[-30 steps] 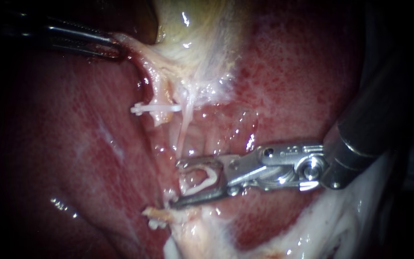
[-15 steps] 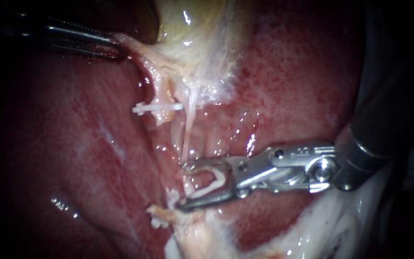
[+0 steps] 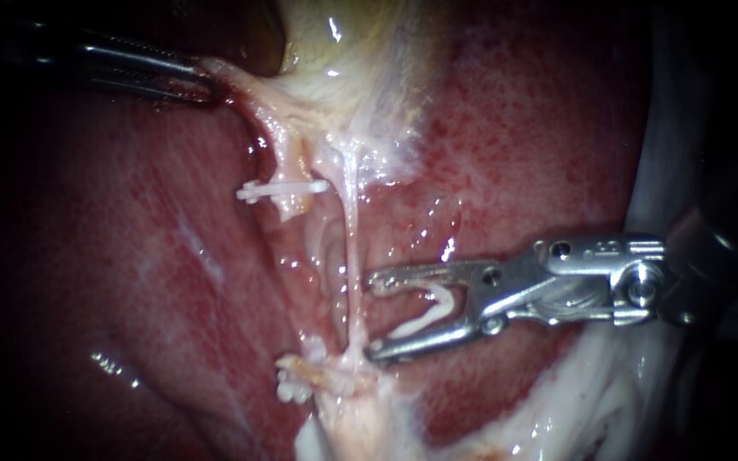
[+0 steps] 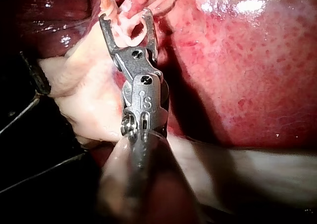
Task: Clipping first clip right tube
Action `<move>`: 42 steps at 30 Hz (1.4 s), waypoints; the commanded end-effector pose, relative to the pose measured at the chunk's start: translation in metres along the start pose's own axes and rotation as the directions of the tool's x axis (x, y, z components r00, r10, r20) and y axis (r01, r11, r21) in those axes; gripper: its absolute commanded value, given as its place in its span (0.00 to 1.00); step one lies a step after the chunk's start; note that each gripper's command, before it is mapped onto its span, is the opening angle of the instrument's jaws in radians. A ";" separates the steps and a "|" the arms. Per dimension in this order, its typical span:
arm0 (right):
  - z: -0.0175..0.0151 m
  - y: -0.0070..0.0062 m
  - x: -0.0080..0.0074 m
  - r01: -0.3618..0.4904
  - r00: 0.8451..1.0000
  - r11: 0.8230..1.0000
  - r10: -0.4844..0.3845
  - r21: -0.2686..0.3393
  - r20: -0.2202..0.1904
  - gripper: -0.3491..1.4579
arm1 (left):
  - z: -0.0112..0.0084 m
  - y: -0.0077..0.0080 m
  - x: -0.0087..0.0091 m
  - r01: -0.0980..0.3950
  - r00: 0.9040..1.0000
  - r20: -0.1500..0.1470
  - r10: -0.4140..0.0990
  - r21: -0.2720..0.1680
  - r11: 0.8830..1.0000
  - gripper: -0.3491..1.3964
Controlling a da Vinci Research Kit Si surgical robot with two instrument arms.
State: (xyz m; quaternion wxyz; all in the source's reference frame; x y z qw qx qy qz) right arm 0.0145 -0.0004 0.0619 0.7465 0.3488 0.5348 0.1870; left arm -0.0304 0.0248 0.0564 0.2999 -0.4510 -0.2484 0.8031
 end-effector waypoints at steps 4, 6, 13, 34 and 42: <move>0.0002 0.0010 -0.0011 -0.023 1.000 1.000 0.023 0.008 -0.009 0.47 | 0.0000 0.0000 0.0000 0.000 1.000 0.000 0.000 0.000 1.000 0.00; 0.0004 0.0017 -0.0017 -0.032 0.999 0.999 0.032 0.009 -0.012 0.47 | 0.0000 0.0000 0.0000 0.000 1.000 0.000 0.000 0.000 1.000 0.00; 0.0009 0.0038 -0.0035 -0.071 0.997 0.997 0.071 0.021 -0.020 0.47 | 0.0000 0.0000 0.0000 0.000 1.000 0.000 0.000 0.000 1.000 0.00; 0.0065 0.0040 -0.0032 -0.148 0.984 0.978 0.161 0.144 -0.081 0.47 | 0.0000 0.0000 0.0000 0.000 1.000 0.000 0.000 0.000 1.000 0.00; 0.0067 0.0027 -0.0023 -0.160 0.980 0.973 0.177 0.165 -0.095 0.47 | 0.0000 0.0000 0.0000 0.000 1.000 0.000 0.000 0.000 1.000 0.00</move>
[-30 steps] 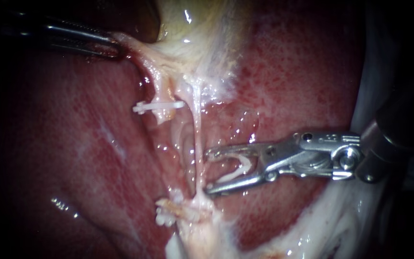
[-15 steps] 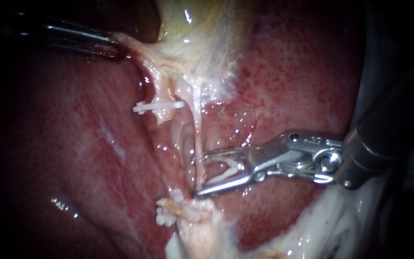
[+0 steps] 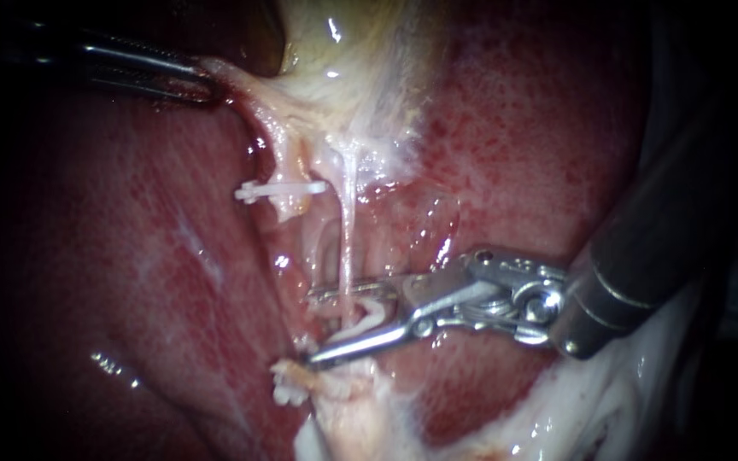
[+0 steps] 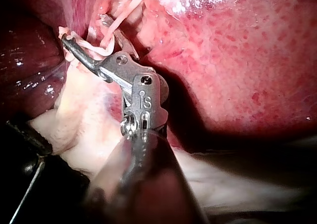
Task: Clipping first clip right tube
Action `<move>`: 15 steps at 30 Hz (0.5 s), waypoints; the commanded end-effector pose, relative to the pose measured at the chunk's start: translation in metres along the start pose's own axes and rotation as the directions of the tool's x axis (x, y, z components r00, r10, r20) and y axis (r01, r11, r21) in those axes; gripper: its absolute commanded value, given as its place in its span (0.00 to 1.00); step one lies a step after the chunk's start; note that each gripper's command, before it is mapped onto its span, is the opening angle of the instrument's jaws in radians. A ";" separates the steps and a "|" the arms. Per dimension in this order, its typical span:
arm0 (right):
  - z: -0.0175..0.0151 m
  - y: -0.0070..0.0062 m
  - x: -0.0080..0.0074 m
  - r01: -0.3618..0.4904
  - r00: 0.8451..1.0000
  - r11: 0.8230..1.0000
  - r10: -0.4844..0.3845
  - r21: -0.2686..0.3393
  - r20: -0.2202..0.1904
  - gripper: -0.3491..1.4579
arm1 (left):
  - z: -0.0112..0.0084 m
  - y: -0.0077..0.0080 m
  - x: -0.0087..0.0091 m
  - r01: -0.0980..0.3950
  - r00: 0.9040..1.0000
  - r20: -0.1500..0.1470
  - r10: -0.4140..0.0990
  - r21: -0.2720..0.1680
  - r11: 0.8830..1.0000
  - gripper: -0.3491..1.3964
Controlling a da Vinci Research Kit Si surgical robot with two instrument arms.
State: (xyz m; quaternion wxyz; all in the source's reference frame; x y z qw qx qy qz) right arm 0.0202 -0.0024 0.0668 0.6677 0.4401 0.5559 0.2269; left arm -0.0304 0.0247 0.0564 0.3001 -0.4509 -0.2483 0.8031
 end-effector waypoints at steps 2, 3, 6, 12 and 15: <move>-0.0001 -0.0010 0.0006 0.001 1.000 1.000 -0.001 0.005 0.002 0.47 | 0.0000 -0.0001 0.0000 0.000 1.000 0.000 0.000 0.000 1.000 0.00; -0.0001 -0.0014 0.0007 0.000 1.000 1.000 0.000 0.007 0.002 0.47 | 0.0000 -0.0001 0.0000 0.000 1.000 0.000 0.000 0.000 1.000 0.00; -0.0001 -0.0028 0.0015 -0.002 1.000 1.000 0.002 0.021 -0.010 0.47 | 0.0000 -0.0001 0.0000 0.000 1.000 0.000 0.000 -0.001 1.000 0.00; 0.0003 -0.0044 0.0024 -0.015 1.000 0.999 0.015 0.034 -0.023 0.46 | 0.0000 -0.0002 0.0000 0.000 1.000 0.000 0.000 -0.001 1.000 0.00; 0.0003 -0.0045 0.0023 -0.031 0.999 0.999 0.032 0.038 -0.025 0.45 | 0.0000 -0.0002 0.0000 0.000 1.000 0.000 0.000 -0.001 1.000 0.00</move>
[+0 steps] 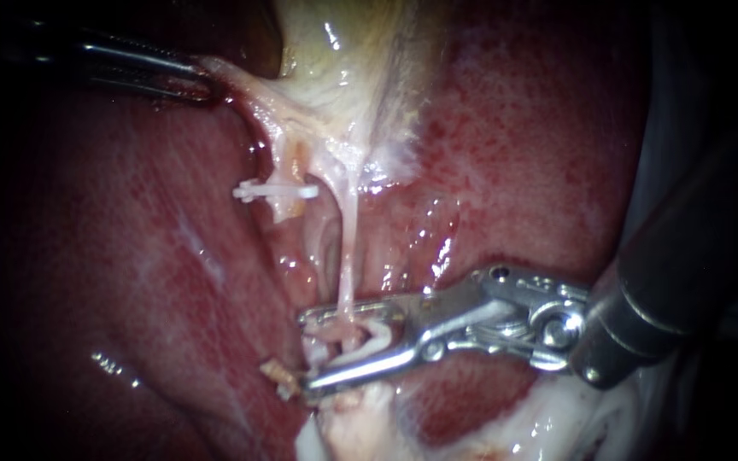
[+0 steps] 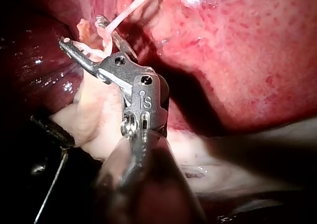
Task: Clipping first clip right tube
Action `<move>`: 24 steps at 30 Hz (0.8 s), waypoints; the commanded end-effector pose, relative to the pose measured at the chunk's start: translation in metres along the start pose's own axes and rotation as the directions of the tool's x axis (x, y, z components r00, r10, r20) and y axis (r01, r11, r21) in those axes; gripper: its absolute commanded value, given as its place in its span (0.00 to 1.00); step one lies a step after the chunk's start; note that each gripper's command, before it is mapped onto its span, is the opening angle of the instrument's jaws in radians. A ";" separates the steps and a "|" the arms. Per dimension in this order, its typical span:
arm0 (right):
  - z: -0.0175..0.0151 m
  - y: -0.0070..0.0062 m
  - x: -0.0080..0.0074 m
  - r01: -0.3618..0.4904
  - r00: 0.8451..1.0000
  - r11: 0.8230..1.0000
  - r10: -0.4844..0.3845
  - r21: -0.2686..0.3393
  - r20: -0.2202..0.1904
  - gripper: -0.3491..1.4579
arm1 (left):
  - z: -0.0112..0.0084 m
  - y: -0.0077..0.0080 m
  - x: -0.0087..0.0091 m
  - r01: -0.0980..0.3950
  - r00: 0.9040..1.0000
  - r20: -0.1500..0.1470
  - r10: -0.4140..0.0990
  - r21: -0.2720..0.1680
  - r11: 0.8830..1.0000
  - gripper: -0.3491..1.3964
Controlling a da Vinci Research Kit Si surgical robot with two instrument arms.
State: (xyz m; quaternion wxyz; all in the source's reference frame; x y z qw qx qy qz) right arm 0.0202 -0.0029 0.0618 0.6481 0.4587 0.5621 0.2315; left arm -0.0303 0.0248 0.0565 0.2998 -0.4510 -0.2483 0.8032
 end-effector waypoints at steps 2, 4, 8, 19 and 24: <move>0.0000 0.0001 0.0000 -0.007 1.000 1.000 0.007 -0.002 0.000 0.43 | 0.0000 0.0000 0.0000 0.000 1.000 0.000 0.000 0.000 1.000 0.00; -0.0001 0.0003 -0.0001 -0.007 1.000 1.000 0.007 -0.001 0.000 0.41 | 0.0000 0.0000 0.0000 0.000 1.000 0.000 0.000 0.000 1.000 0.00; -0.0002 0.0005 -0.0001 -0.012 1.000 1.000 0.012 -0.004 -0.001 0.34 | 0.0000 0.0000 0.0000 0.000 1.000 0.000 0.000 0.000 1.000 0.00; -0.0004 0.0006 0.0000 -0.044 0.999 0.998 0.044 0.046 0.020 0.00 | 0.0000 0.0000 0.0000 0.000 1.000 0.000 0.000 0.002 1.000 0.00; -0.0001 0.0007 0.0001 -0.052 0.998 0.997 0.050 0.058 0.044 0.00 | -0.0001 0.0000 0.0000 0.001 1.000 0.000 -0.001 0.002 1.000 0.00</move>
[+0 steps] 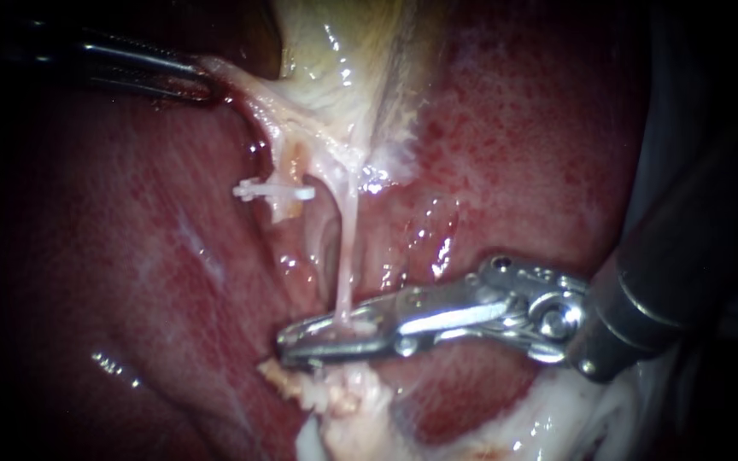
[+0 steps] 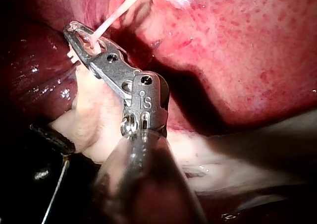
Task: Clipping first clip right tube
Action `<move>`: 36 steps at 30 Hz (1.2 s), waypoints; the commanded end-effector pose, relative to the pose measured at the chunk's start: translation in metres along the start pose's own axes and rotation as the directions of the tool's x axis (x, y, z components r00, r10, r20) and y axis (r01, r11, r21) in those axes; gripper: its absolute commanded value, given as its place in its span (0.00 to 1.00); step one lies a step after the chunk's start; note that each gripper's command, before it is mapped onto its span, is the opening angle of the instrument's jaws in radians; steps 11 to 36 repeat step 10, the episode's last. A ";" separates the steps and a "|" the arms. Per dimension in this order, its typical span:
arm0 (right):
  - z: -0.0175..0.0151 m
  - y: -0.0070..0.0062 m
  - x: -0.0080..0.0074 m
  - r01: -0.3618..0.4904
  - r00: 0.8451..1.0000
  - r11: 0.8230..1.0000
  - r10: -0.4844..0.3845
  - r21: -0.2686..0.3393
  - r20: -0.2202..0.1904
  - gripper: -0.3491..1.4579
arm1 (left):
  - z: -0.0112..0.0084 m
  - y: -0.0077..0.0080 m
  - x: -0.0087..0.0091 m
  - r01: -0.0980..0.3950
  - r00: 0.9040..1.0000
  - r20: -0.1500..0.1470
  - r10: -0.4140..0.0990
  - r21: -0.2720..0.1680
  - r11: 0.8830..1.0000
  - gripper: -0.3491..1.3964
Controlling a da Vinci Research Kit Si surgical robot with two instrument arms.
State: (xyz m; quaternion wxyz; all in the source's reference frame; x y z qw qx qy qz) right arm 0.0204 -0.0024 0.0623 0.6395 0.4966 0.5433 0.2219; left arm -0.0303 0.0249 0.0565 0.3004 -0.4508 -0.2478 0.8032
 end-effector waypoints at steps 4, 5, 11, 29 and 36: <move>0.0000 0.0003 -0.0002 0.003 1.000 1.000 -0.003 -0.002 0.005 0.00 | -0.0001 0.0000 0.0000 0.000 1.000 0.000 0.000 0.001 1.000 0.00; -0.0001 0.0004 -0.0002 0.003 1.000 1.000 -0.003 -0.003 0.005 0.00 | -0.0001 0.0000 0.0000 0.000 1.000 0.000 0.000 0.001 1.000 0.00; -0.0005 0.0008 -0.0003 -0.003 1.000 1.000 0.003 -0.002 0.005 0.00 | -0.0001 0.0000 0.0001 0.000 1.000 -0.001 0.000 0.004 1.000 0.00; -0.0005 0.0008 -0.0003 -0.003 1.000 1.000 0.003 -0.002 0.005 0.00 | -0.0001 0.0000 0.0001 0.000 1.000 -0.001 0.000 0.004 1.000 0.00; -0.0005 0.0008 -0.0003 -0.003 1.000 1.000 0.003 -0.002 0.005 0.00 | -0.0001 0.0000 0.0001 0.000 1.000 -0.001 0.000 0.004 1.000 0.00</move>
